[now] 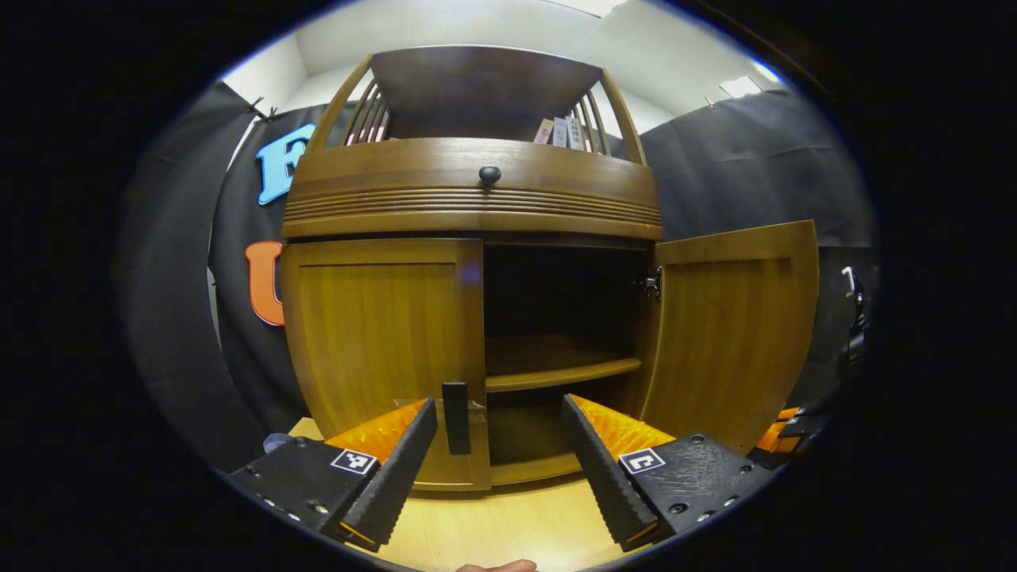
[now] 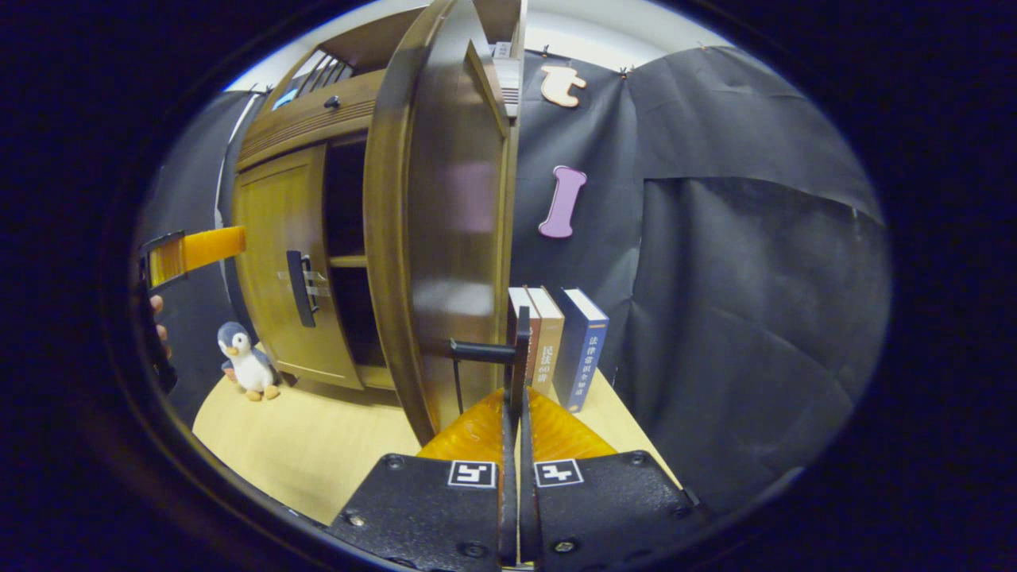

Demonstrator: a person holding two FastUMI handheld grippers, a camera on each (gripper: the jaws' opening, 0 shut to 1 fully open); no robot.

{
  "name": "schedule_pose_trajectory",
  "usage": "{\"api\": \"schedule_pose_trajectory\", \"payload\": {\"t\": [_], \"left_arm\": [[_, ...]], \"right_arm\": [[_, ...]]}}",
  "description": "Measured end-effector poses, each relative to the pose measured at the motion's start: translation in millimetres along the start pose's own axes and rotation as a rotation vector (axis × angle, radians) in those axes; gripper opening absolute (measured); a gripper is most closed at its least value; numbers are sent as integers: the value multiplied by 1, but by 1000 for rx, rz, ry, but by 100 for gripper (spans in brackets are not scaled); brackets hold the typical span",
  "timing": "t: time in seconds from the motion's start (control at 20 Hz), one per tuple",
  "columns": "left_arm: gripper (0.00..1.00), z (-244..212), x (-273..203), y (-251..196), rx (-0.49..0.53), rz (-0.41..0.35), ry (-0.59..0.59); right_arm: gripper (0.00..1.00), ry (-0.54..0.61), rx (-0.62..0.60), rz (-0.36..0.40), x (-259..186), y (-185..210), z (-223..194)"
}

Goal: Open the right door of the double-door shoe cabinet with the right hand, and open the left door with the left hand.

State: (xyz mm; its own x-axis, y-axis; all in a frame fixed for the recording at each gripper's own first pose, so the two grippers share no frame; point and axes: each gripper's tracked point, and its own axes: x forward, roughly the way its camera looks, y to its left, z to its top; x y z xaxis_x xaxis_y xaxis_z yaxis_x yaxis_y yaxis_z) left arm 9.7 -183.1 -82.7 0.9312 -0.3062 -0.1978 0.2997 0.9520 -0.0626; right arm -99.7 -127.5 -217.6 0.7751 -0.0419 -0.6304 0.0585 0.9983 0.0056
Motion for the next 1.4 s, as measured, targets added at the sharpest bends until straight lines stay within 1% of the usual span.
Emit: {"api": "schedule_pose_trajectory", "payload": {"t": [0.3,0.45,0.55,0.7,0.85,0.95,1.05,1.15,1.2,1.25,1.3,1.4], "left_arm": [[95,-14,24,-6,-12,-24,36],[95,-24,38,2,-21,-12,55],[95,-31,48,7,-28,1,73],[95,-43,66,22,-39,30,91],[95,-61,87,41,-53,81,124],[94,-75,100,45,-74,79,158],[90,-80,111,47,-73,82,177],[60,-88,121,53,-47,107,209],[72,-91,125,53,-32,103,210],[71,-92,132,53,-21,98,206],[71,-94,134,52,-11,91,204],[71,-95,142,50,1,86,204]], "right_arm": [[5,4,35,-40,-8,-28,-7],[5,-8,23,-102,-16,-51,-7],[5,-15,34,-122,-21,-62,-5],[5,-28,45,-116,-27,-57,-3],[5,-58,4,-135,-35,-56,3],[5,-83,-7,-151,-42,-58,12],[5,-104,1,-160,-47,-60,21],[5,-128,28,-168,-53,-64,27],[6,-135,44,-168,-57,-66,29],[6,-138,60,-170,-62,-62,28],[2,-143,71,-170,-64,-62,30],[8,-155,86,-171,-68,-61,35]]}}
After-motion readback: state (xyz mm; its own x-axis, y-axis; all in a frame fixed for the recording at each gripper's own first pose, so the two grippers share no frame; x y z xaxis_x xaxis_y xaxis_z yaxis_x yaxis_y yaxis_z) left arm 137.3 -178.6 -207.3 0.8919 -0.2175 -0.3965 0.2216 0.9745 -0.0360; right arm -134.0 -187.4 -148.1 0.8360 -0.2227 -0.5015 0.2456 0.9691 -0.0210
